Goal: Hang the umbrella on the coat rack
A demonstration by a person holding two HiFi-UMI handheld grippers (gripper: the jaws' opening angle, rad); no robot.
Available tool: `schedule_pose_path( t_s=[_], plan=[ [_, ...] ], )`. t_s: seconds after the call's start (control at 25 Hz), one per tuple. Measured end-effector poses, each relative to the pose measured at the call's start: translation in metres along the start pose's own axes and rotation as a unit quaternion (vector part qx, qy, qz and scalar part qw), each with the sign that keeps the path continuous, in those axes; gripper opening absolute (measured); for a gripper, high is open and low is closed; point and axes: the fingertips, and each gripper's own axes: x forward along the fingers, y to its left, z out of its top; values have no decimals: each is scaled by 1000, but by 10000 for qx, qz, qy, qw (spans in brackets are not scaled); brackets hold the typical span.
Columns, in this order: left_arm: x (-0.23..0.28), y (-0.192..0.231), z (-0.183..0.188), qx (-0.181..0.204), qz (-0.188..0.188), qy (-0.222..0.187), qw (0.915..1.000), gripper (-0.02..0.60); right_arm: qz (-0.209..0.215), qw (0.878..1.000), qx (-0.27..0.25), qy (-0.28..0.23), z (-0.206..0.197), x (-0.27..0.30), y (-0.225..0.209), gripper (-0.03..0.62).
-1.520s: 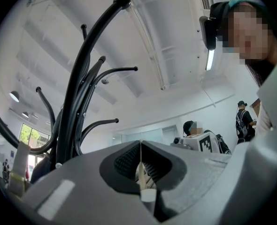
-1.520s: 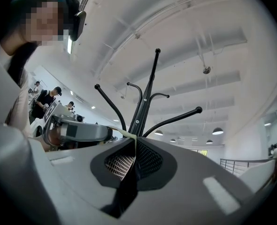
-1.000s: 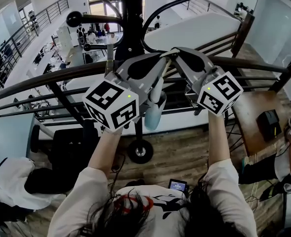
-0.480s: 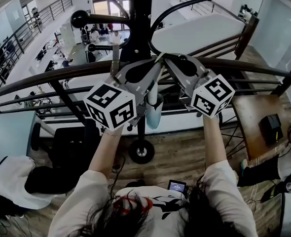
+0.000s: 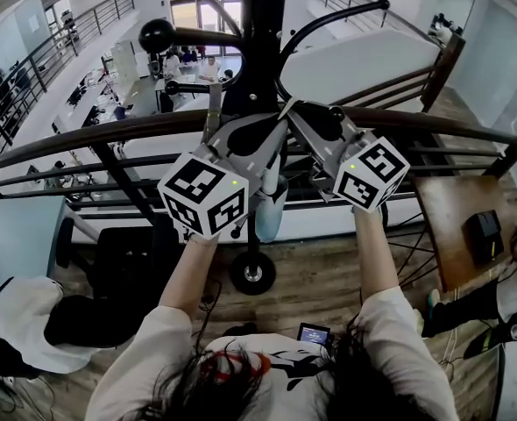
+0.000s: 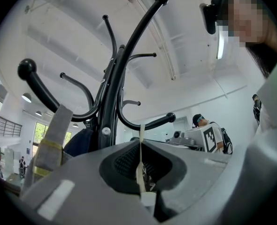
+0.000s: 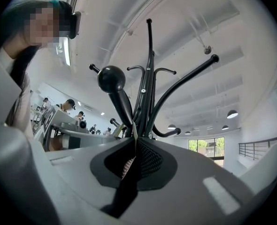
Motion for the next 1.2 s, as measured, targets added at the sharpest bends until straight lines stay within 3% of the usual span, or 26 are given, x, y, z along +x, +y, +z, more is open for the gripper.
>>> schedule_pose_path(
  t_s=[0.24,0.6,0.8,1.2],
  plan=[
    [-4,-3,-1,14,-60,-281,9996,12,-117,9998,122,-128,0,-3,4,34],
    [-12,-22,-15,712,-63,187,9973,29,-268,9982,444,-318,-2,-22,12,52],
    [-19,-34,-25,462,-160,237,9985,29,-461,9987,232,-38,-17,-36,21,55],
    [-35,-68,-56,-54,-139,528,9985,29,-799,9943,685,146,-38,-90,40,57]
  ],
)
